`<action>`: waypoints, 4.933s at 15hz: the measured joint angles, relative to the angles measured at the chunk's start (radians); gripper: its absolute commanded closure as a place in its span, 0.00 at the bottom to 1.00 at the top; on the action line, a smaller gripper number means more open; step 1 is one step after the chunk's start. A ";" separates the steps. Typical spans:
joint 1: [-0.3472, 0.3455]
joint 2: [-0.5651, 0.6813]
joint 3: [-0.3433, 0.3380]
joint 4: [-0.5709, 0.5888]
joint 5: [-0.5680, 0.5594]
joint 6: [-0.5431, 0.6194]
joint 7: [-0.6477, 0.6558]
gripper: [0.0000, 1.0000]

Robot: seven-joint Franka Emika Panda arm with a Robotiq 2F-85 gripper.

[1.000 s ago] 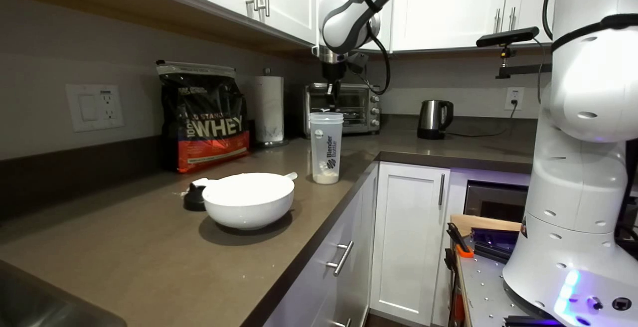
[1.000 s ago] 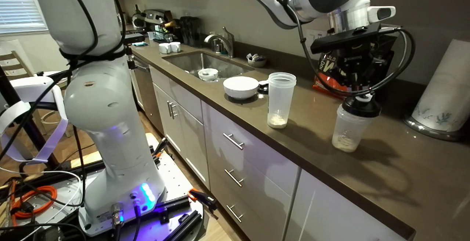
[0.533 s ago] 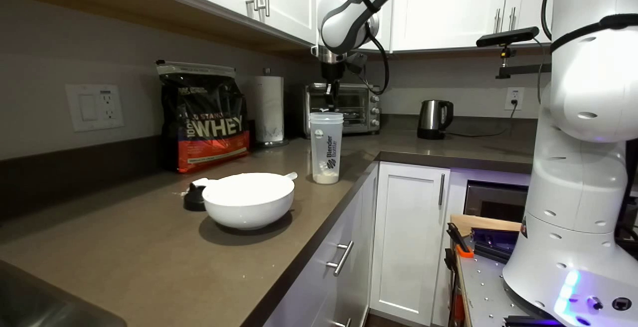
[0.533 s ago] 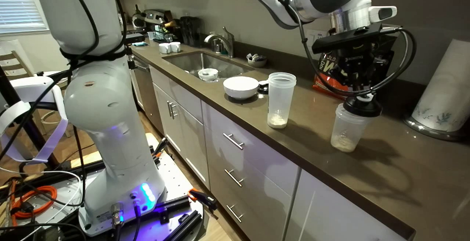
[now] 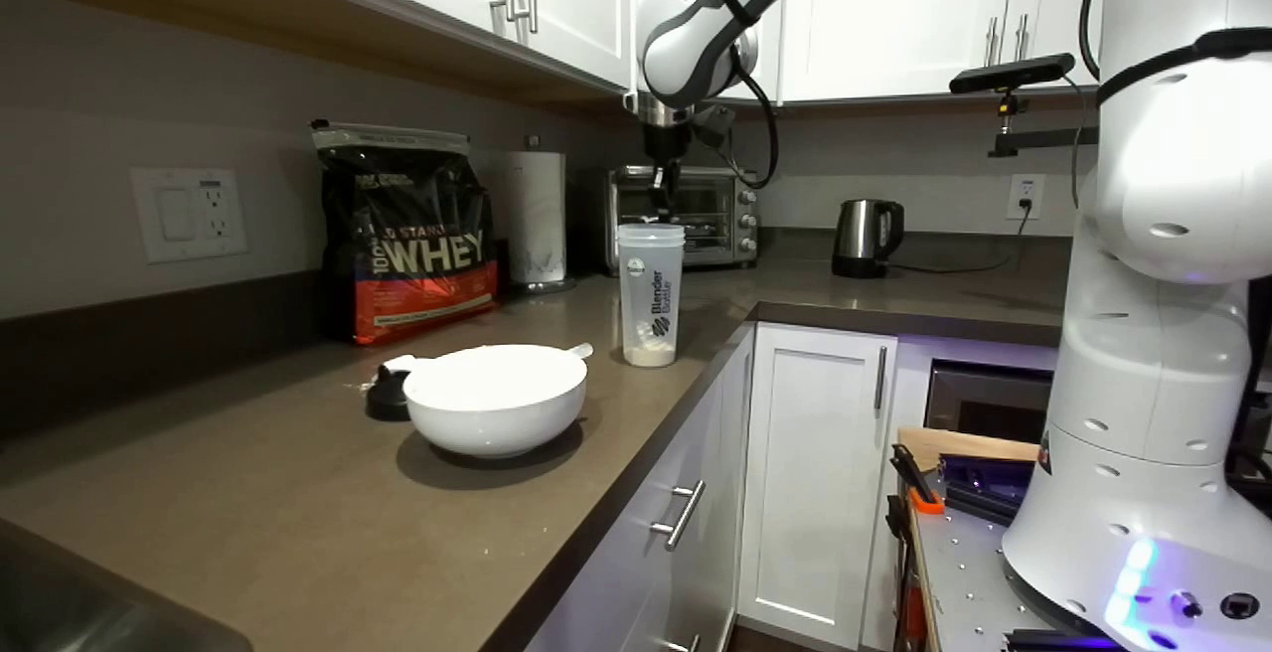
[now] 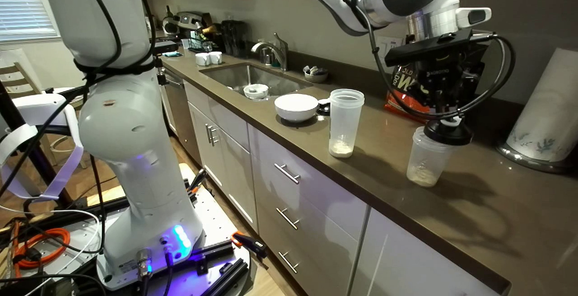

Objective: Put the black lid on top of the bottle on the right

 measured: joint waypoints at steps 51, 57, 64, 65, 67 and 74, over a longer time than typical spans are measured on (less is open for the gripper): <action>-0.002 -0.078 0.014 -0.084 -0.021 -0.003 0.062 0.95; -0.001 -0.072 0.015 -0.084 -0.021 -0.002 0.068 0.95; -0.001 -0.071 0.021 -0.084 -0.021 -0.001 0.069 0.95; -0.001 -0.071 0.022 -0.084 -0.021 -0.001 0.069 0.95; -0.001 -0.069 0.022 -0.084 -0.021 -0.001 0.069 0.95; -0.001 -0.051 0.023 -0.084 -0.021 0.002 0.069 0.95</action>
